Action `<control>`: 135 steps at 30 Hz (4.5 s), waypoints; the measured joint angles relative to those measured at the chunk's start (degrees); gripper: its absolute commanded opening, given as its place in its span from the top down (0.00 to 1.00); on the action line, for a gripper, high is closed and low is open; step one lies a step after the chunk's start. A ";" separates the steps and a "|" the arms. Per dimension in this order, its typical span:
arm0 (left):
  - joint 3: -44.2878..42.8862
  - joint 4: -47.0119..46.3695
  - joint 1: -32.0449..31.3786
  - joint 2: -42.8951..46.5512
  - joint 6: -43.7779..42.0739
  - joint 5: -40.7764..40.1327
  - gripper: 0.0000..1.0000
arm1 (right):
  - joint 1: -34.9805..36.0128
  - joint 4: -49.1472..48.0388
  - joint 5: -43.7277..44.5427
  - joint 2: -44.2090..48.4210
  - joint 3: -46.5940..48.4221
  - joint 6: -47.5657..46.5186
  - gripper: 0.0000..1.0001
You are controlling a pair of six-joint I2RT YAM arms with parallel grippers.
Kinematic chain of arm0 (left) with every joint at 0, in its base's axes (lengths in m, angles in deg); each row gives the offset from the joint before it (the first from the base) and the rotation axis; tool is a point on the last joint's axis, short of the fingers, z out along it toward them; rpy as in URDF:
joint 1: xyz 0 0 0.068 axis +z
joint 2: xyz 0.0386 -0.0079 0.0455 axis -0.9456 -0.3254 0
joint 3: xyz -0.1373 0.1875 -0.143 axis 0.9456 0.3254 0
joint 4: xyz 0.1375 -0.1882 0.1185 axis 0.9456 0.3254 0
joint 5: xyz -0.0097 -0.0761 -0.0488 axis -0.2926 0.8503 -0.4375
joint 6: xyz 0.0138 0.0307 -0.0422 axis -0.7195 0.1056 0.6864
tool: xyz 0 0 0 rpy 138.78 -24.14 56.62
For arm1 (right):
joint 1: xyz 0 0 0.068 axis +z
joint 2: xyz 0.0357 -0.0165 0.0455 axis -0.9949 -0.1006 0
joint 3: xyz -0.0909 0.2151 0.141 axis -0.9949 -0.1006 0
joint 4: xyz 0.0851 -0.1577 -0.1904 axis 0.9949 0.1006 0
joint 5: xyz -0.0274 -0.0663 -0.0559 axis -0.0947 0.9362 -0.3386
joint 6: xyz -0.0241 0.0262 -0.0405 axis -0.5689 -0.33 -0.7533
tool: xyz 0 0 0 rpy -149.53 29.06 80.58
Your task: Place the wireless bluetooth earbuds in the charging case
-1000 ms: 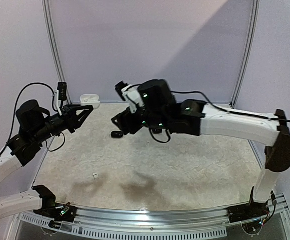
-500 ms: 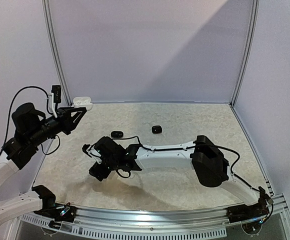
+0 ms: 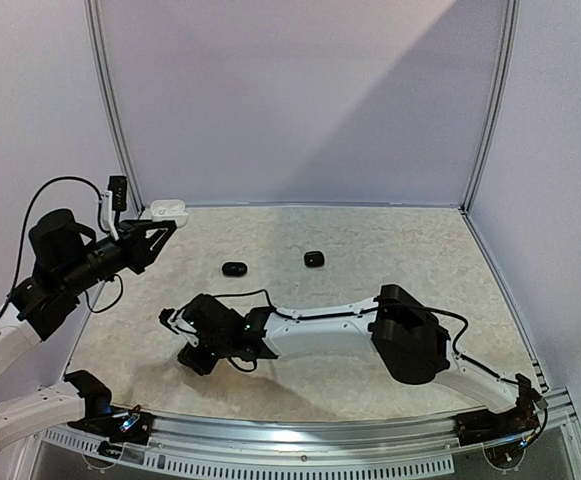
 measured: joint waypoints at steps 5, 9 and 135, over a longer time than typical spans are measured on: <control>0.61 -0.11 0.00 -0.04 0.02 0.00 1.00 | 0.22 -0.24 2.71 -0.15 0.00 -0.66 0.62; 0.85 -0.20 0.00 0.07 0.04 0.00 1.00 | 0.22 -0.35 3.96 -0.26 0.00 -1.29 0.71; 7.39 -14.56 0.00 -2.21 -5.03 26.69 1.00 | -5.46 -7.23 -1.84 16.44 -28.63 -7.37 0.68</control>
